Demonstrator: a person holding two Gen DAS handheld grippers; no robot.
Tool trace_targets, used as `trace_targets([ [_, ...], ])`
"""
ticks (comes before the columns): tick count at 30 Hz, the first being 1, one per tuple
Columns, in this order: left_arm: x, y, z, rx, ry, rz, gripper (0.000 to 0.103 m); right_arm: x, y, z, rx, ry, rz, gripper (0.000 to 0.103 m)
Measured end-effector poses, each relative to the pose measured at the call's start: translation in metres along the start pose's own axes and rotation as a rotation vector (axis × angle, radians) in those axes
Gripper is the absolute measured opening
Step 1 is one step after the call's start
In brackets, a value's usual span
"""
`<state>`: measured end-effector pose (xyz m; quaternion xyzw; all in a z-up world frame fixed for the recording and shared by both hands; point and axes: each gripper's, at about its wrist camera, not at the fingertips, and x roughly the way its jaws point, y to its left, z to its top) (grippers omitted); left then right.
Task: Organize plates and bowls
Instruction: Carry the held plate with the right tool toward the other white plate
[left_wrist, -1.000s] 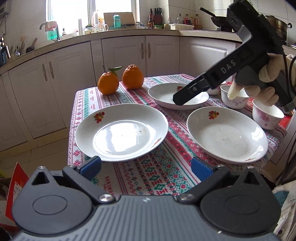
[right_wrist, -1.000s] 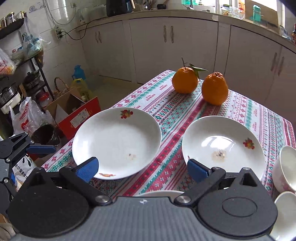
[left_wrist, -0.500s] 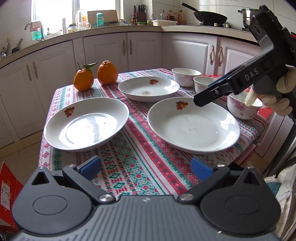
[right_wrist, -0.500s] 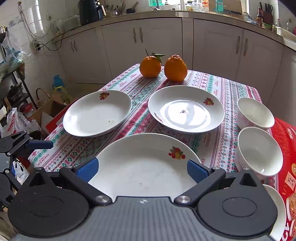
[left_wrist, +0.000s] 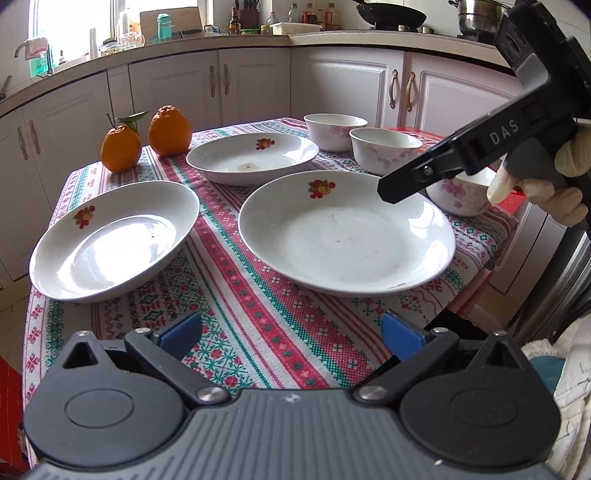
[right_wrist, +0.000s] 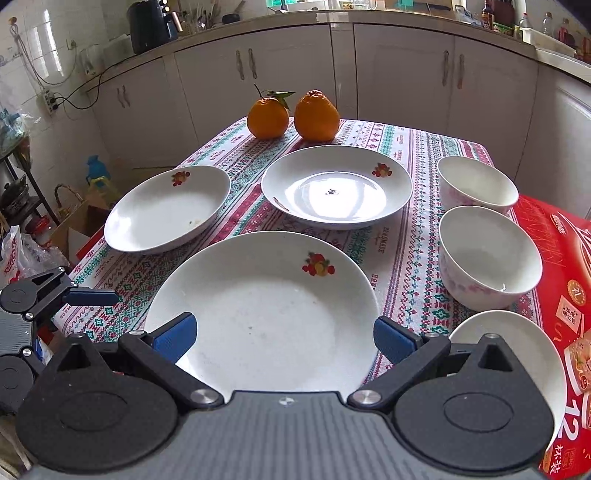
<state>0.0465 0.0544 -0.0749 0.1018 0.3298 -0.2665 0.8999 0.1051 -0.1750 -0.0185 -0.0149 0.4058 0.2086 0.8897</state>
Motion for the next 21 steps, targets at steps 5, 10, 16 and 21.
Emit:
trace_targets([
  [5, 0.010, -0.002, 0.000, 0.025, 0.019, -0.009, 0.102, 0.000, -0.001, 0.000, 0.003, 0.001, -0.004, 0.103],
  [10, 0.016, -0.001, 0.001, 0.034, 0.025, -0.037, 0.102, 0.002, -0.001, 0.001, 0.005, 0.006, -0.007, 0.103],
  [16, 0.019, 0.000, 0.002, 0.052, 0.017, -0.052, 0.102, 0.005, -0.005, 0.001, 0.017, 0.014, -0.002, 0.103],
  [21, 0.025, 0.002, 0.005, 0.056, 0.022, -0.100, 0.102, 0.009, -0.012, 0.004, 0.014, 0.026, 0.008, 0.103],
])
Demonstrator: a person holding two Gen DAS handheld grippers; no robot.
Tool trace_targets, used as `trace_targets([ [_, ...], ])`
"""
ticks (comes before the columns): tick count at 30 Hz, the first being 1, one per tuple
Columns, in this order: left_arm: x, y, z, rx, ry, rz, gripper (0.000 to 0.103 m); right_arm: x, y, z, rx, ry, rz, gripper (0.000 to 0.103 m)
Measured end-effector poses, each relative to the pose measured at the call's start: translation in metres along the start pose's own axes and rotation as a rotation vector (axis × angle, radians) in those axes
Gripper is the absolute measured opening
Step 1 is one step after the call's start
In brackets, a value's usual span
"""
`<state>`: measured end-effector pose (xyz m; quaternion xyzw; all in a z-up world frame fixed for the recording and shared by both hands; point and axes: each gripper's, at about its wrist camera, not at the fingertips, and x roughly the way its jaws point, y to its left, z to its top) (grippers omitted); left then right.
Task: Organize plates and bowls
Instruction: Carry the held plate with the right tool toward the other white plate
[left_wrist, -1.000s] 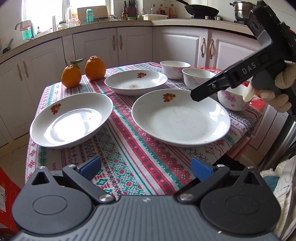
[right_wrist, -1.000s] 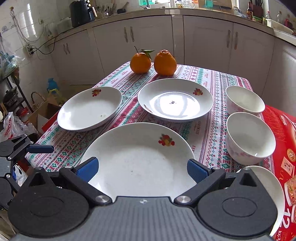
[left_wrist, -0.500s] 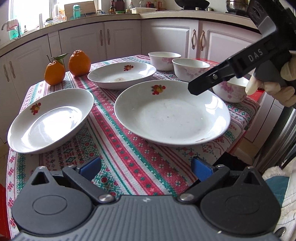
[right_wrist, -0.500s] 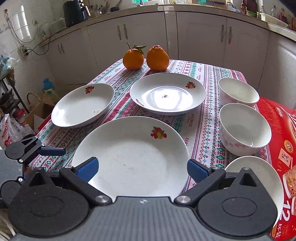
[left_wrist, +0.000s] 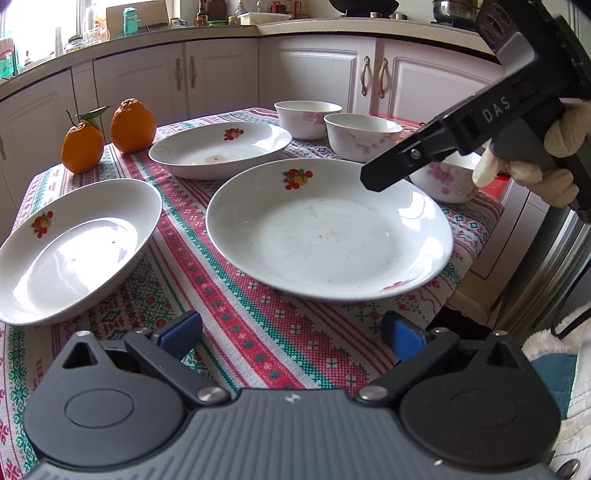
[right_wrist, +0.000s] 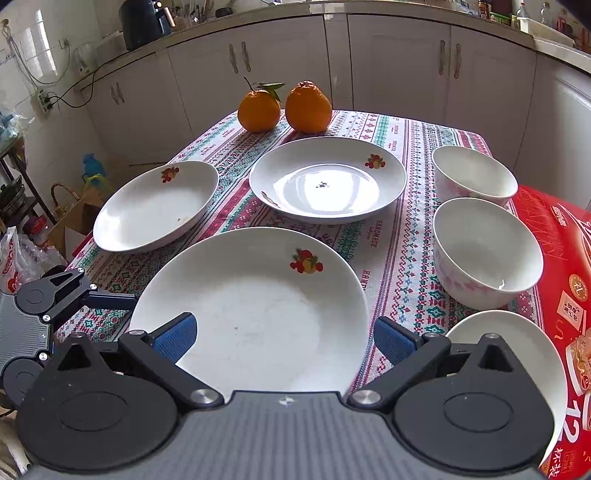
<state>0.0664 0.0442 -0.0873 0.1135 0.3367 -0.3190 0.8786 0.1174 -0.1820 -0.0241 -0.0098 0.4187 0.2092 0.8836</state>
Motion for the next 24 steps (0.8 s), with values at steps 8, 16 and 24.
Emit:
trace_targets([
  [8, 0.007, 0.002, 0.005, 0.039, -0.001, -0.048, 0.103, 0.018, -0.021, 0.015, 0.021, 0.074, 0.049, 0.103],
  [16, 0.012, 0.006, 0.008, 0.059, -0.016, -0.069, 0.103, 0.046, -0.021, 0.024, -0.021, 0.174, 0.069, 0.103],
  [24, 0.014, 0.008, 0.010, 0.079, -0.007, -0.090, 0.103, 0.063, -0.028, 0.036, 0.001, 0.229, 0.143, 0.103],
])
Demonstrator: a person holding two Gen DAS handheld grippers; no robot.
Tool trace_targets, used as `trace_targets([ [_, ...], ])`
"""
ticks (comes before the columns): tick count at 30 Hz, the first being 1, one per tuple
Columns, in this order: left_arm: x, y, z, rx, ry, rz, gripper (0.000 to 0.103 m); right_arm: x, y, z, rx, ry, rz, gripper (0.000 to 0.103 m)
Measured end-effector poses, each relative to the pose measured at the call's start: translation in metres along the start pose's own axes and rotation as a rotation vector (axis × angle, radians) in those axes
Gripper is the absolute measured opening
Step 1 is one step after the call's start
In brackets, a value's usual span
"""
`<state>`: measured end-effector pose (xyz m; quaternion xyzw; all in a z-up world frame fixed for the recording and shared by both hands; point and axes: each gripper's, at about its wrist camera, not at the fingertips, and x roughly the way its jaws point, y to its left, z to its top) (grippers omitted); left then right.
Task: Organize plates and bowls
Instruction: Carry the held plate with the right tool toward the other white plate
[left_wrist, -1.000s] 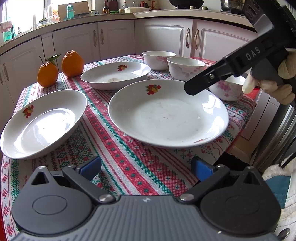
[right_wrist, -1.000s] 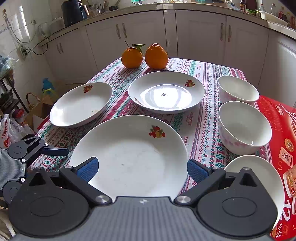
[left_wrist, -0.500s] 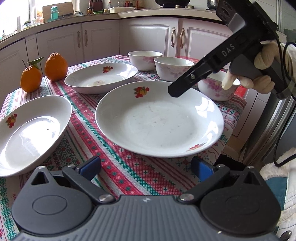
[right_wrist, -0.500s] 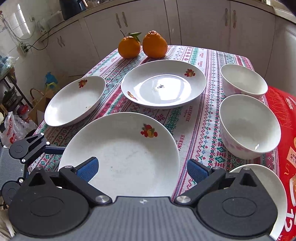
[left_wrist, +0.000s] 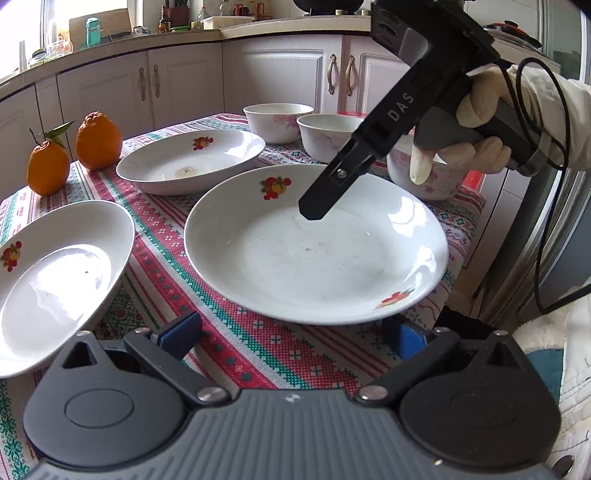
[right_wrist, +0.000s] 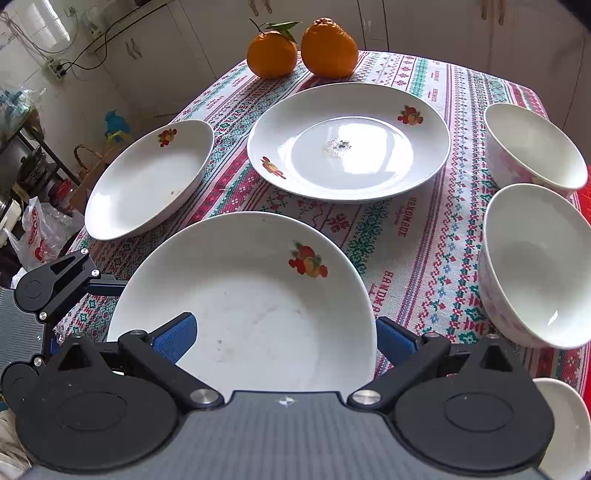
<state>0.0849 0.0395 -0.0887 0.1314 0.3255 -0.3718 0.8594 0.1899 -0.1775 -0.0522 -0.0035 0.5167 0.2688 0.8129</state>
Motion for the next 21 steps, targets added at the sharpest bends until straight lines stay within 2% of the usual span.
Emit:
trace_targets([
  [12, 0.001, 0.001, 0.001, 0.013, -0.007, -0.051, 0.101, 0.001, -0.009, 0.008, 0.032, 0.045, 0.076, 0.098],
  [21, 0.002, -0.002, 0.004, 0.043, -0.013, -0.064, 0.100, 0.000, -0.011, 0.010, 0.036, 0.060, 0.093, 0.097],
])
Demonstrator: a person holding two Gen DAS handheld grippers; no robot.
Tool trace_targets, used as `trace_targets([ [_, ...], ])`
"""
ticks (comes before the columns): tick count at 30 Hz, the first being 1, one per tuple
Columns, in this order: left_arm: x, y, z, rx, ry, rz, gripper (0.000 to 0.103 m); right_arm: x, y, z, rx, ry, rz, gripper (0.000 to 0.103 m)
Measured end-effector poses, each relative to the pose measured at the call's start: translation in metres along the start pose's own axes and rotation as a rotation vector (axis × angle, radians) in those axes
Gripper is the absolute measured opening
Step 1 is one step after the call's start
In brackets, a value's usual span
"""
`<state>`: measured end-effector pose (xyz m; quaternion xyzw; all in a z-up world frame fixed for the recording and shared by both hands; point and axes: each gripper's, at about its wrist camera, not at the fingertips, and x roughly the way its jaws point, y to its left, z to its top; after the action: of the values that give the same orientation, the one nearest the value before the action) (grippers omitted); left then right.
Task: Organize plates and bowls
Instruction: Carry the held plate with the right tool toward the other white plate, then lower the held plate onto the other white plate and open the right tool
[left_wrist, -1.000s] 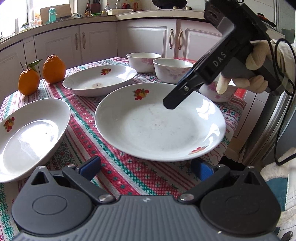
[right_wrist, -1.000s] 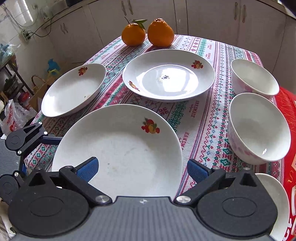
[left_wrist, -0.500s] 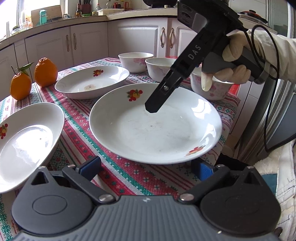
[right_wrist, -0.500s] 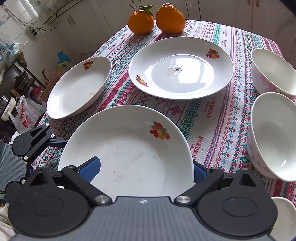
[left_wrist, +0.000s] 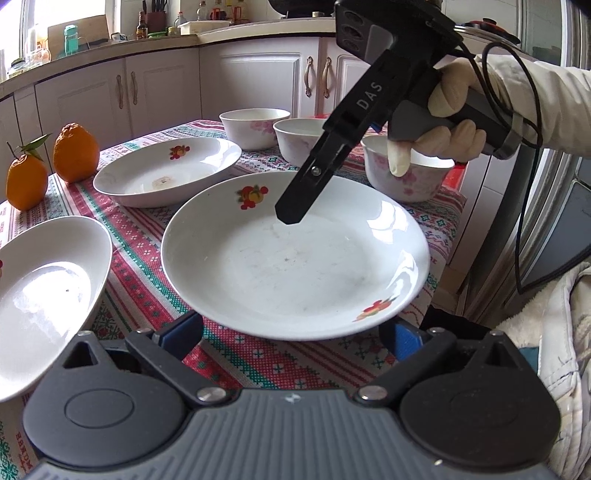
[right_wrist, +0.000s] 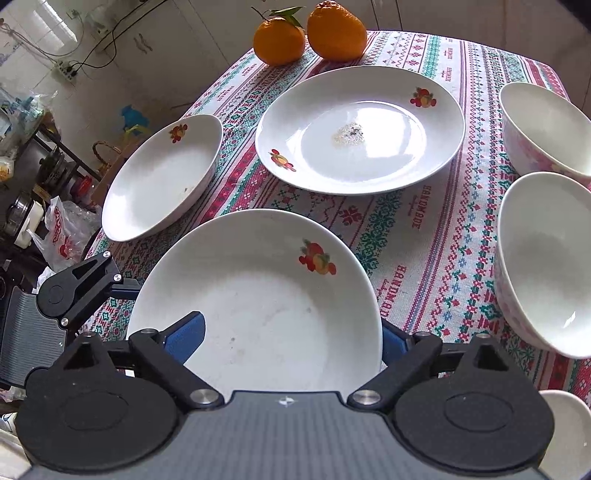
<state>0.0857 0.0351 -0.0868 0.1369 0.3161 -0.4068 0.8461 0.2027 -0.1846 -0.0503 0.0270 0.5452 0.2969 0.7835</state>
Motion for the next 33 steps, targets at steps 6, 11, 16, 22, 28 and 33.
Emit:
trace_targets([
  [6, 0.000, -0.001, 0.000, 0.010, -0.001, -0.010, 0.097, 0.000, 0.001, 0.000, -0.011, 0.002, -0.003, 0.097],
  [11, -0.001, -0.001, 0.001, 0.008, 0.006, -0.004, 0.097, -0.001, 0.002, 0.000, -0.015, -0.004, 0.000, 0.097],
  [16, -0.002, -0.001, 0.000, 0.005, 0.006, 0.001, 0.097, -0.002, 0.006, 0.000, -0.026, -0.007, 0.004, 0.098],
  [22, -0.009, 0.000, 0.001, -0.008, 0.000, 0.009, 0.097, -0.004, 0.012, 0.004, -0.036, -0.014, 0.008, 0.098],
  [28, -0.022, 0.004, 0.004, -0.034, -0.007, 0.031, 0.097, -0.009, 0.026, 0.015, -0.072, -0.030, 0.022, 0.098],
  [33, -0.038, 0.012, 0.005, -0.057, -0.024, 0.064, 0.097, -0.009, 0.041, 0.032, -0.115, -0.040, 0.038, 0.098],
])
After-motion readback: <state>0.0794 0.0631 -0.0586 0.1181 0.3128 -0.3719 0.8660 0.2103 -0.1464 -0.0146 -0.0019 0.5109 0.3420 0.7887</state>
